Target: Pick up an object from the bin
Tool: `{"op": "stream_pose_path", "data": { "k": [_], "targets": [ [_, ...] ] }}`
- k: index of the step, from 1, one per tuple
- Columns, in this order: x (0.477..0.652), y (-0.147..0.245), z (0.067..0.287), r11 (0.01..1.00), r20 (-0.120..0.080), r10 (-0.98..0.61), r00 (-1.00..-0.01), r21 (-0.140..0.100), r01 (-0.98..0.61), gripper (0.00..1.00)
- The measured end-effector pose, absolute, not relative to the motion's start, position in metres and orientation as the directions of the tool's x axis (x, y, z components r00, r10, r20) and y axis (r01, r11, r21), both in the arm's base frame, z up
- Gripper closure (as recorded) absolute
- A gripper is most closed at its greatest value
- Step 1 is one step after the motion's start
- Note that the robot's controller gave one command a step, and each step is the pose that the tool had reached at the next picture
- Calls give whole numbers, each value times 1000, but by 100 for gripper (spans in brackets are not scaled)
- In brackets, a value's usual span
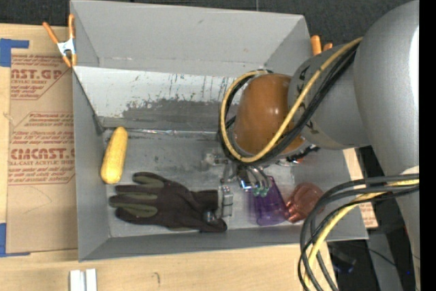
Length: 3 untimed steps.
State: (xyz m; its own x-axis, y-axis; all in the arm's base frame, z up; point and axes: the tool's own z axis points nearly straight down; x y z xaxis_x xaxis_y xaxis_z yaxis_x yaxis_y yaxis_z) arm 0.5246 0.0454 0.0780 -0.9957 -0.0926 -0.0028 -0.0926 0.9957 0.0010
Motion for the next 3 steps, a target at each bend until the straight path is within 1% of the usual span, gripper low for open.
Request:
{"op": "stream_pose_path", "data": {
  "k": [1, 2, 3],
  "targets": [
    [513, 74, 71, 998, -2, -56, -998, 0, -56, 100],
    [513, 74, 71, 998, -2, -56, -998, 0, -56, 100],
    [512, 75, 196, 998, -1, -70, -998, 0, -70, 100]
  ]
}}
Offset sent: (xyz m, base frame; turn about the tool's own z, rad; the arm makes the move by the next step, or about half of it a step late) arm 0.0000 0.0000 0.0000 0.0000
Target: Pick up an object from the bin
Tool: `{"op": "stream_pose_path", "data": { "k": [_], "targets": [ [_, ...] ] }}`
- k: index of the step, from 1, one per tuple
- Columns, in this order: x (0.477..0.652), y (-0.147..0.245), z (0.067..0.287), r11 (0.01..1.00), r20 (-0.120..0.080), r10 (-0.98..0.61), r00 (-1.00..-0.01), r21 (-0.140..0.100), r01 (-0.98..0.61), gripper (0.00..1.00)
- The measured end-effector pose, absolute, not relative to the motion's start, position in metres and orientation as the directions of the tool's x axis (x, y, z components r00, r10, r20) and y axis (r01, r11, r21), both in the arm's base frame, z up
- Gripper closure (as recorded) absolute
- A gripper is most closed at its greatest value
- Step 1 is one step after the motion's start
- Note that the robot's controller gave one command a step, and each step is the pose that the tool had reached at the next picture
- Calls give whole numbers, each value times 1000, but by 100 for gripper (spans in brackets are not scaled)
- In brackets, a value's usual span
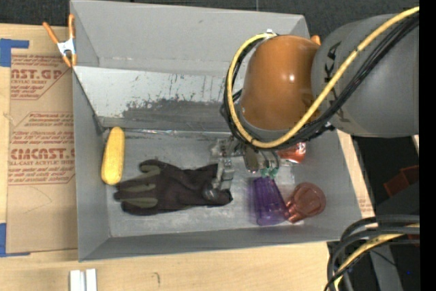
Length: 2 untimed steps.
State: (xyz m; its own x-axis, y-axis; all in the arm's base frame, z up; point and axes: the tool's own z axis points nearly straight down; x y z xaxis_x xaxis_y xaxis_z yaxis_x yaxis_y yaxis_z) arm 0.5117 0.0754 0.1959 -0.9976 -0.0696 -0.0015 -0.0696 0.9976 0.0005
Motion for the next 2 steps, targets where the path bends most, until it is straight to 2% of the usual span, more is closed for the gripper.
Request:
{"op": "stream_pose_path", "data": {
  "k": [1, 2],
  "targets": [
    [512, 75, 196, 998, -1, -70, -998, 0, -70, 100],
    [548, 64, 299, 999, -3, -49, -999, 1, -49, 100]
  ]
}}
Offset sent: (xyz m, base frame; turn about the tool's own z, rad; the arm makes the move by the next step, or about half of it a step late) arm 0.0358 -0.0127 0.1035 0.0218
